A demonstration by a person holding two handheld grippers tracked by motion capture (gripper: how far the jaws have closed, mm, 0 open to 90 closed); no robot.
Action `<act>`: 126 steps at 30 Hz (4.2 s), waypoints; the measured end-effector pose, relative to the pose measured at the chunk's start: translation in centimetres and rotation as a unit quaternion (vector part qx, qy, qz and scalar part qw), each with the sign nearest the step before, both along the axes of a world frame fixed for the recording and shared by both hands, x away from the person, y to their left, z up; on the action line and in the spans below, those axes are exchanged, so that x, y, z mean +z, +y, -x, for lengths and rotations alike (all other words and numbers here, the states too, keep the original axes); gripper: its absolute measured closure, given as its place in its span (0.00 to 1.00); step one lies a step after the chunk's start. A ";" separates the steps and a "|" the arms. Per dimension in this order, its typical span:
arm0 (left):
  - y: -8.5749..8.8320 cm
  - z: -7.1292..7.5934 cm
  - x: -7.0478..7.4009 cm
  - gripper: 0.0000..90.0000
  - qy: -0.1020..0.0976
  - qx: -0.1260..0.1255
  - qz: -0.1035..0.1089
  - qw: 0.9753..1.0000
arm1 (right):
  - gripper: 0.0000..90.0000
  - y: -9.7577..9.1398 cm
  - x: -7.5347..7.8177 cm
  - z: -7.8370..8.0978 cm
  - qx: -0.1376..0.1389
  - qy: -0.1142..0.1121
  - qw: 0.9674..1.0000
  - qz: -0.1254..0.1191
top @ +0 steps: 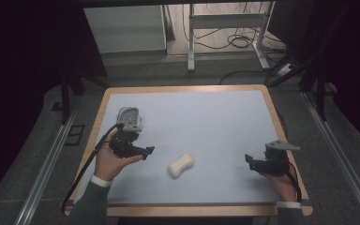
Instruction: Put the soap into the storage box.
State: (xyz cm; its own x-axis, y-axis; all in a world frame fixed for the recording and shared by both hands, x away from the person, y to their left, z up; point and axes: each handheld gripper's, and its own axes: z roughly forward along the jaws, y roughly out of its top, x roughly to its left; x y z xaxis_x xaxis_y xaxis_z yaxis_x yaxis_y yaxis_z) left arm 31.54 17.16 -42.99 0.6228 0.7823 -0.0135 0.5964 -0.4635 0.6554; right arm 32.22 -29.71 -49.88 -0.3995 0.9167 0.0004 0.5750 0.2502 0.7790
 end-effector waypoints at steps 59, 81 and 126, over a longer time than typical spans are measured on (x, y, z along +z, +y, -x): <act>-11.3 -1.4 -5.1 0.30 0.092 -0.101 -0.060 0.989 | 0.11 0.0 -0.5 -0.2 -0.010 0.009 1.000 0.014; -12.5 -2.1 -7.4 0.45 0.119 -0.106 -0.081 0.984 | 0.11 -0.1 -0.7 -0.3 -0.015 0.014 1.000 0.019; -11.0 -2.6 -5.9 0.55 0.105 -0.119 -0.088 0.983 | 0.11 -0.5 -0.7 -0.3 -0.027 0.012 0.999 0.020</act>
State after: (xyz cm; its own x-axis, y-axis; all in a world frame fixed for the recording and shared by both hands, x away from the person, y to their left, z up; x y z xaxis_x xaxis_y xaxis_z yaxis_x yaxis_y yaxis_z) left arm 34.15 6.20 -48.91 0.7863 0.6165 -0.0397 0.5713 -0.7012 0.4266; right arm 32.56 -30.24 -50.55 -0.3500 0.9364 -0.0274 0.6061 0.2486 0.7555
